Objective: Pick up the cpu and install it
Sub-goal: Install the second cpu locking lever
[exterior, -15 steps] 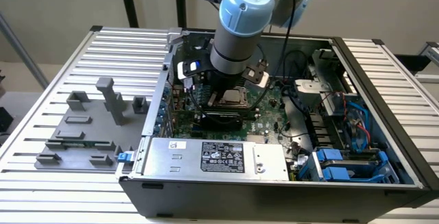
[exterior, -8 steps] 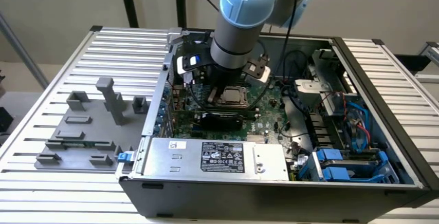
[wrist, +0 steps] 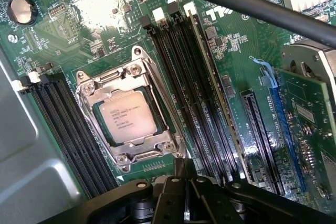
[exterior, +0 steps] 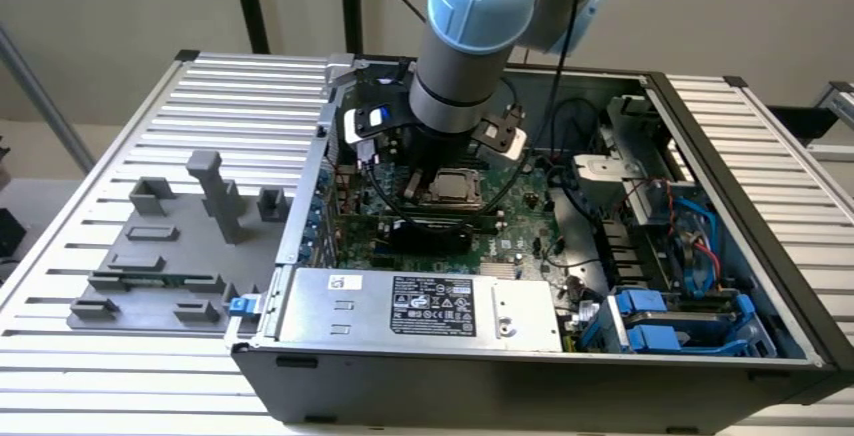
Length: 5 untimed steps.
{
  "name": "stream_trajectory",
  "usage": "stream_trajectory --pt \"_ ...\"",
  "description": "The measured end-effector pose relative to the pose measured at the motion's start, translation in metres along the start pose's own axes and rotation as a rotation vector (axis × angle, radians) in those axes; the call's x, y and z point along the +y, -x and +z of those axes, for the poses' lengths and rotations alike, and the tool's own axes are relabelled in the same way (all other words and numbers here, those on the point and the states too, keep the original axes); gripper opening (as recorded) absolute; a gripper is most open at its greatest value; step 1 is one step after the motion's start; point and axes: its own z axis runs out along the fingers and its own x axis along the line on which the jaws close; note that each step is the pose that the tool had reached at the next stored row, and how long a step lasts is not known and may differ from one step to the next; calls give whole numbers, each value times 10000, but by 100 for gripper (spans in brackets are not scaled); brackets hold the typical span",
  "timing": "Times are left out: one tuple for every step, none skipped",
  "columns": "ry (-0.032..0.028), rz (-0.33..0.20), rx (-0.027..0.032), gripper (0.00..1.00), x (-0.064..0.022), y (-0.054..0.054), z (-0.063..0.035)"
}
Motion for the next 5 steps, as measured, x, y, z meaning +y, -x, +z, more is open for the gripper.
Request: stream_trajectory --pt "0 0 0 11 0 0 0" --pt "0 0 0 11 0 0 0" --pt "0 0 1 11 0 0 0" --pt "0 0 0 11 0 0 0" --pt "0 0 0 11 0 0 0"
